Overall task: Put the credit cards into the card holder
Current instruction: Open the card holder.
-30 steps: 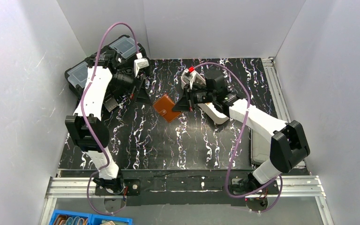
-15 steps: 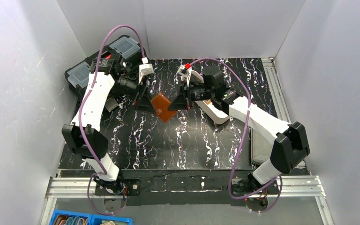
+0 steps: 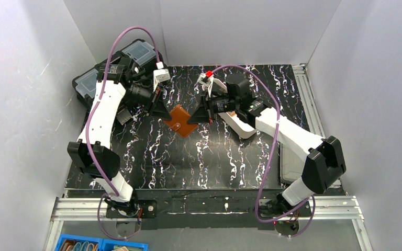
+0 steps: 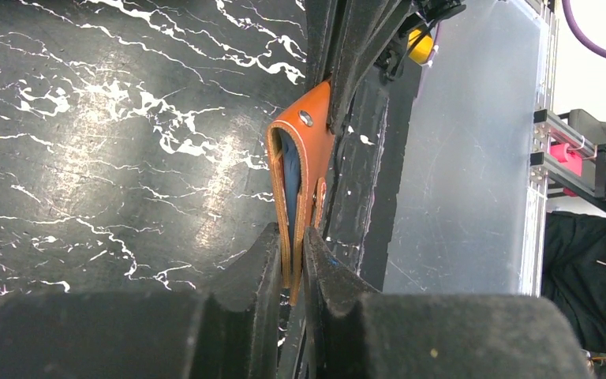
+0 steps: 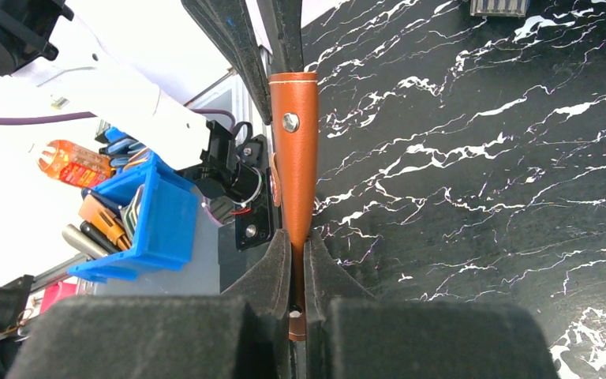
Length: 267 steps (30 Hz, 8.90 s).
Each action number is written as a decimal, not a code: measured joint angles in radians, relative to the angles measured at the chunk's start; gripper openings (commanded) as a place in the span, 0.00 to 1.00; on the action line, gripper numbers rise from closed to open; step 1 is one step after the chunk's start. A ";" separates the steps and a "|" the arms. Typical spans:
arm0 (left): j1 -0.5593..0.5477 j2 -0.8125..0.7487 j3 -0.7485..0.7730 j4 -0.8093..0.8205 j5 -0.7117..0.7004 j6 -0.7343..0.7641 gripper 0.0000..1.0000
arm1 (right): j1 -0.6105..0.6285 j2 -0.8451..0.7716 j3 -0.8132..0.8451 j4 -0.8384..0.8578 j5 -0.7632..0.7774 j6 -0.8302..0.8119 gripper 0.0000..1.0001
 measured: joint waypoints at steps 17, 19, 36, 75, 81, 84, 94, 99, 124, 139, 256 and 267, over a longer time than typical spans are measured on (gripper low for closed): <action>-0.024 0.002 0.028 -0.001 0.034 -0.019 0.00 | 0.027 0.002 -0.003 0.129 -0.082 0.122 0.41; -0.024 0.006 0.054 -0.002 0.035 -0.019 0.00 | 0.027 0.002 -0.005 0.153 -0.093 0.134 0.38; -0.021 0.063 0.161 0.043 -0.083 -0.125 0.57 | 0.030 0.006 -0.022 0.064 0.048 0.077 0.01; -0.349 -0.724 -0.741 1.154 -0.777 -0.006 0.49 | 0.216 -0.042 0.161 -0.119 0.903 0.213 0.01; -0.351 -0.739 -0.741 1.179 -0.783 0.026 0.48 | 0.209 -0.042 0.163 -0.127 0.868 0.240 0.01; -0.352 -0.736 -0.741 1.180 -0.782 0.032 0.49 | 0.210 -0.042 0.163 -0.127 0.846 0.248 0.01; -0.359 -0.702 -0.741 1.199 -0.782 0.050 0.48 | 0.210 -0.042 0.172 -0.127 0.784 0.289 0.01; -0.359 -0.702 -0.741 1.203 -0.786 0.057 0.43 | 0.208 -0.042 0.173 -0.127 0.765 0.306 0.01; -0.422 -0.669 -0.745 1.231 -0.927 0.090 0.12 | 0.177 -0.008 0.200 -0.114 0.702 0.433 0.01; -0.471 -0.663 -0.747 1.270 -1.042 0.068 0.00 | 0.170 -0.008 0.187 -0.064 0.705 0.482 0.01; -0.208 -0.472 -0.381 0.758 -0.699 -0.648 0.48 | 0.207 -0.169 -0.047 0.024 0.733 0.217 0.01; -0.208 -0.460 -0.381 0.759 -0.702 -0.678 0.44 | 0.207 -0.174 -0.047 0.024 0.732 0.214 0.01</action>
